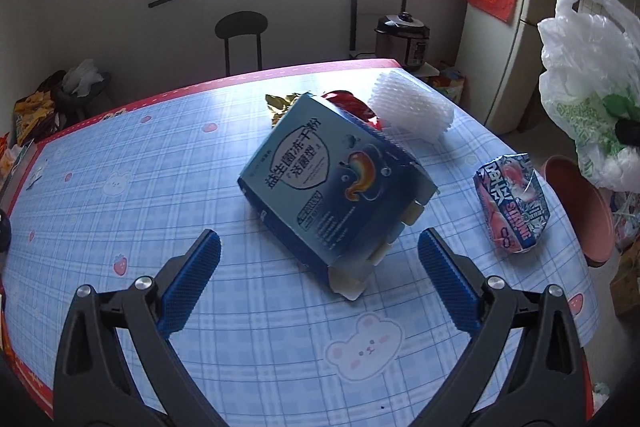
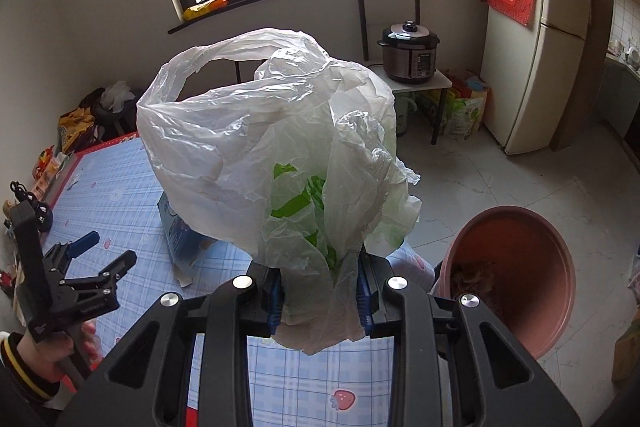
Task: Collect trash
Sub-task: 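Grasp the blue cardboard box with the left gripper while the right tool holds the plastic bag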
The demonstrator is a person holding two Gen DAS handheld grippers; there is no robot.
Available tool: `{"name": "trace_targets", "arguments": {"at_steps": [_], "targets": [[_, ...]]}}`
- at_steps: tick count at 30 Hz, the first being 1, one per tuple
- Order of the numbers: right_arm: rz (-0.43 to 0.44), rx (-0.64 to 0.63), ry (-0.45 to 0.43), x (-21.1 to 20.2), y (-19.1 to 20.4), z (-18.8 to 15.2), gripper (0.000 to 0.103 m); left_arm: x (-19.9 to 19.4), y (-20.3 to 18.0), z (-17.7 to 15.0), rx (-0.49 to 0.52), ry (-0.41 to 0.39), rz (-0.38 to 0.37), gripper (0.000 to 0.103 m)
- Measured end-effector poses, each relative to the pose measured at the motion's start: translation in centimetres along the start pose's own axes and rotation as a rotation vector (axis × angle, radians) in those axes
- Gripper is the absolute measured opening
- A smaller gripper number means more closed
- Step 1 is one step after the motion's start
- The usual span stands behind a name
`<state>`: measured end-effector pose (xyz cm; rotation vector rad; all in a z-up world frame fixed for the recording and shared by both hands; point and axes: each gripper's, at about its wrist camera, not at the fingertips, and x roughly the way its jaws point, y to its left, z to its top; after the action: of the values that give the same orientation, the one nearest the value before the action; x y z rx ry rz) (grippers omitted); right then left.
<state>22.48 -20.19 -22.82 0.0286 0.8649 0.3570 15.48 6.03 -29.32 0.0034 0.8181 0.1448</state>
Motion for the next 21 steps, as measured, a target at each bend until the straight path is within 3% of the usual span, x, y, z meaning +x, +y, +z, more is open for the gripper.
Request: {"name": "trace_targets", "arguments": {"at_steps": [9,15,21], "targets": [[-0.066,0.081,-0.010,-1.1,-4.3,-0.7,0.029,5.9,-6.2,-0.5,0.183,-0.014,0.123,0.097],[-0.086,0.115,-0.012,-1.2,-5.8,-1.0,0.029,8.4,-7.5,-0.4,0.238,-0.021,0.219,0.097],[-0.092,0.119,-0.008,-1.1,-5.8,-1.1,0.029,10.3,-7.2,0.4,0.226,-0.008,0.320,0.097]]}}
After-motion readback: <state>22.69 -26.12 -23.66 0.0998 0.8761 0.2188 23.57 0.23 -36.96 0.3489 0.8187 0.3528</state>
